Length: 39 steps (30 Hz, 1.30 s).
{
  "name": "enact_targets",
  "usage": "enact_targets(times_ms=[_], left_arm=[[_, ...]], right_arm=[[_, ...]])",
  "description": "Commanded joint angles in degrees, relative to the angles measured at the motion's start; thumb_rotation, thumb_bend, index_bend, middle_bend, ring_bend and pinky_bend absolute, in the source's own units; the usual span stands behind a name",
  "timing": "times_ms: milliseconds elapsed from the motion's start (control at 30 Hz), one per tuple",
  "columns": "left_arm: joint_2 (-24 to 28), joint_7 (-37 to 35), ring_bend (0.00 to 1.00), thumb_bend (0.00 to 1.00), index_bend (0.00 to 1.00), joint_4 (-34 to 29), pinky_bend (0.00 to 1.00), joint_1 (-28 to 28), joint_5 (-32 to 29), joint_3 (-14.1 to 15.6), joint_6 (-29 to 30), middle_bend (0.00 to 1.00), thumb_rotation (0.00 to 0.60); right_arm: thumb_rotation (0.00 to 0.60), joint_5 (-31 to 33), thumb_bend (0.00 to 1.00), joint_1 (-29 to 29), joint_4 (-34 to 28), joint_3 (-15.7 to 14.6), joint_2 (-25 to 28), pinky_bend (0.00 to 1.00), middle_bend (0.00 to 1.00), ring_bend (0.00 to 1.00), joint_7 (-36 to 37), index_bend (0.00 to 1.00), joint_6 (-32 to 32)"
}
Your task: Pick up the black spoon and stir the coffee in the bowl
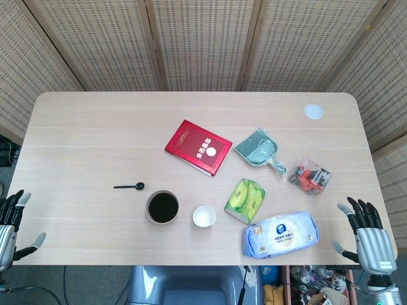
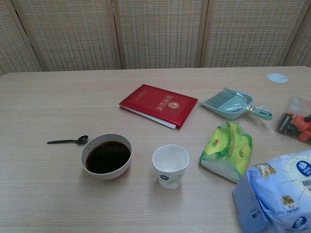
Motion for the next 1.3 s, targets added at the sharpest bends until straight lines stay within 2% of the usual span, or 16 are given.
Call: enact_targets(times_ms=[33, 433, 667, 933, 1067, 1100, 1167, 1200, 1300], left_arm=[[0.03, 0.19, 0.00, 0.27, 0.00, -0.10, 0.00, -0.10, -0.03, -0.10, -0.06, 0.00, 0.600], [0.24, 0.86, 0.00, 0.27, 0.00, 0.05, 0.00, -0.93, -0.30, -0.35, -1.21, 0.00, 0.600], [0.29, 3.06, 0.00, 0.27, 0.00, 0.16, 0.00, -3.37, 0.58, -1.18, -3.44, 0.00, 0.600], [1.21, 9.25, 0.00, 0.27, 0.00, -1.96, 0.00, -8.50, -0.50, -2.82, -10.47, 0.00, 0.600], [1.01, 13.17, 0.03, 0.27, 0.00, -1.96, 0.01, -13.42, -0.99, -4.50, -16.48, 0.02, 0.600], [0.63, 15.36, 0.06, 0.27, 0.00, -1.44, 0.03, -16.16, -2.02, -5.59, -20.20, 0.04, 0.600], [0.47, 16.72, 0.14, 0.27, 0.00, -1.53, 0.19, -17.63, -3.38, -6.21, -22.39, 0.12, 0.600], [0.35, 17.27, 0.17, 0.27, 0.01, -1.49, 0.23, -18.19, -3.81, -6.43, -23.13, 0.15, 0.600], [-0.41, 19.72, 0.33, 0.27, 0.09, -0.70, 0.42, -20.51, -5.28, -7.06, -26.15, 0.29, 0.600]], right_arm=[[0.600, 0.11, 0.24, 0.07, 0.06, 0.03, -0.05, 0.07, 0.15, 0.01, 0.04, 0.22, -0.19], [0.600, 0.32, 0.24, 0.03, 1.15, 0.00, -0.49, 0.07, 0.15, 0.01, 1.14, 0.22, -0.45], [0.600, 0.73, 0.24, -0.35, 1.77, -0.27, -0.62, 0.07, 0.15, 0.01, 1.74, 0.22, -0.59], [0.600, 0.98, 0.24, -0.51, 2.37, -0.28, -0.59, 0.07, 0.15, 0.01, 2.44, 0.22, -0.70], [0.600, 0.85, 0.24, -0.31, 2.35, -0.35, -0.49, 0.07, 0.15, 0.01, 2.32, 0.22, -1.09], [0.600, 0.78, 0.24, -0.11, 2.09, -0.32, -0.20, 0.07, 0.15, 0.01, 2.12, 0.22, -1.35], [0.600, 0.65, 0.24, 0.01, 1.81, -0.29, 0.02, 0.07, 0.15, 0.01, 1.93, 0.22, -1.42], [0.600, 0.58, 0.24, 0.06, 1.69, -0.27, 0.09, 0.07, 0.15, 0.01, 1.83, 0.22, -1.42], [0.600, 0.42, 0.24, 0.17, 1.28, -0.26, 0.31, 0.07, 0.15, 0.01, 1.55, 0.22, -1.46]])
